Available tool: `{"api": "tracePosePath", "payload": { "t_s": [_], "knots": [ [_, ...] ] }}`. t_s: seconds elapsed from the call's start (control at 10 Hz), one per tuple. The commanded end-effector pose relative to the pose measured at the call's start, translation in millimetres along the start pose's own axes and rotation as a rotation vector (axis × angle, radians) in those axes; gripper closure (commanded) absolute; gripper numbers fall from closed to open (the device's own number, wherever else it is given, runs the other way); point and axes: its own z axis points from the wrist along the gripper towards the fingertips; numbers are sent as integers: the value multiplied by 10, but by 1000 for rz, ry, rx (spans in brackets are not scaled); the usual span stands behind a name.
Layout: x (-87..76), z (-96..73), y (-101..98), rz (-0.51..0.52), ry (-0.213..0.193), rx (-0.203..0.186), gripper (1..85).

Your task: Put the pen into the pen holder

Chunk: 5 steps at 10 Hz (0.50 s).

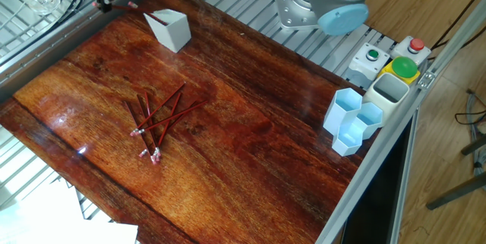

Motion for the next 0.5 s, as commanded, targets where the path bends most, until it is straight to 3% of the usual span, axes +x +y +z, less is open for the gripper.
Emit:
{"api": "tracePosePath", "payload": {
  "t_s": [0.0, 0.4],
  "knots": [
    [111, -72, 66, 32, 9, -14, 847],
    [163, -191, 70, 26, -26, -15, 847]
  ]
}}
